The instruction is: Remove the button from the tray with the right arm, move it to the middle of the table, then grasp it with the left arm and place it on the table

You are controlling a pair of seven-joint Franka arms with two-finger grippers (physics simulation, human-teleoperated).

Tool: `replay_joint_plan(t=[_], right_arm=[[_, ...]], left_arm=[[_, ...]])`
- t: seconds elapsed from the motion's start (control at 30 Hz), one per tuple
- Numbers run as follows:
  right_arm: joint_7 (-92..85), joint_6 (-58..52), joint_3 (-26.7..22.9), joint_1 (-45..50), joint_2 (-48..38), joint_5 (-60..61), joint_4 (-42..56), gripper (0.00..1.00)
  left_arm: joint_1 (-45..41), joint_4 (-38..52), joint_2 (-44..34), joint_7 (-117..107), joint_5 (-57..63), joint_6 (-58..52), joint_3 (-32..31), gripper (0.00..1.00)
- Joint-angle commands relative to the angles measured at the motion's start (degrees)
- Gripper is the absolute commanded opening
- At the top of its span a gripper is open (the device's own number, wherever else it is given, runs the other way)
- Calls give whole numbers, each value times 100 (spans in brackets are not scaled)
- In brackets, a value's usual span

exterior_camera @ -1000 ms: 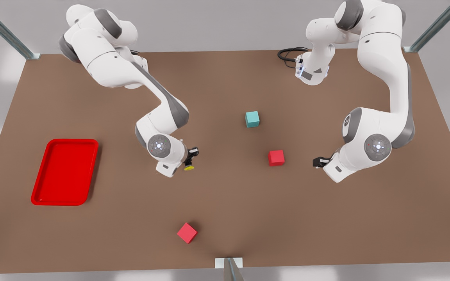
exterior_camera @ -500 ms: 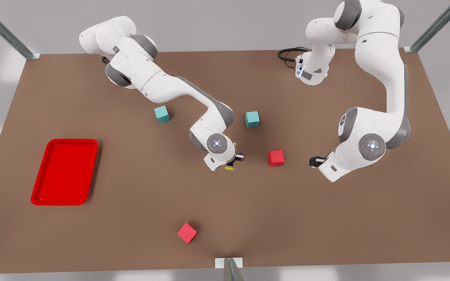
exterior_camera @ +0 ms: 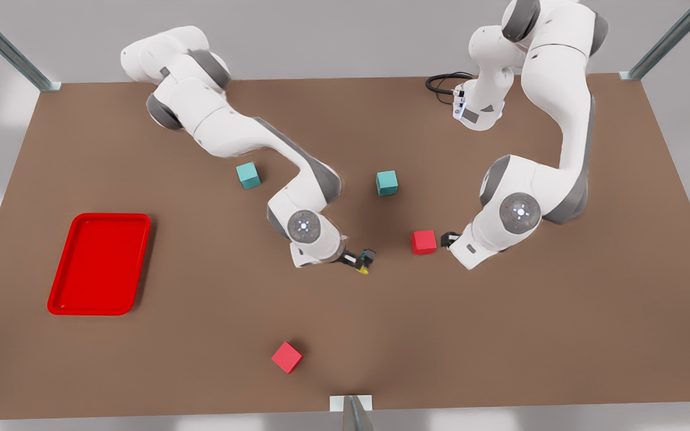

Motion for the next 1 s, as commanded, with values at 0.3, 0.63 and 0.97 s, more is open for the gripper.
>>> replay_joint_plan(t=[0.3, 0.63, 0.97], right_arm=[[-6560, -3448, -1399, -2641, -2781, 167, -553, 100], [-6322, -3105, -1443, -2668, -3071, 88, -589, 100], [-6147, -3088, -1346, -2360, -3009, 18, -589, 100]], left_arm=[[-1379, 727, 1520, -800, -85, 1577, 14, 100], [-1652, 842, 2100, -976, -76, 2052, 23, 100], [-1942, 174, 2162, -993, 1251, 2562, -56, 100]])
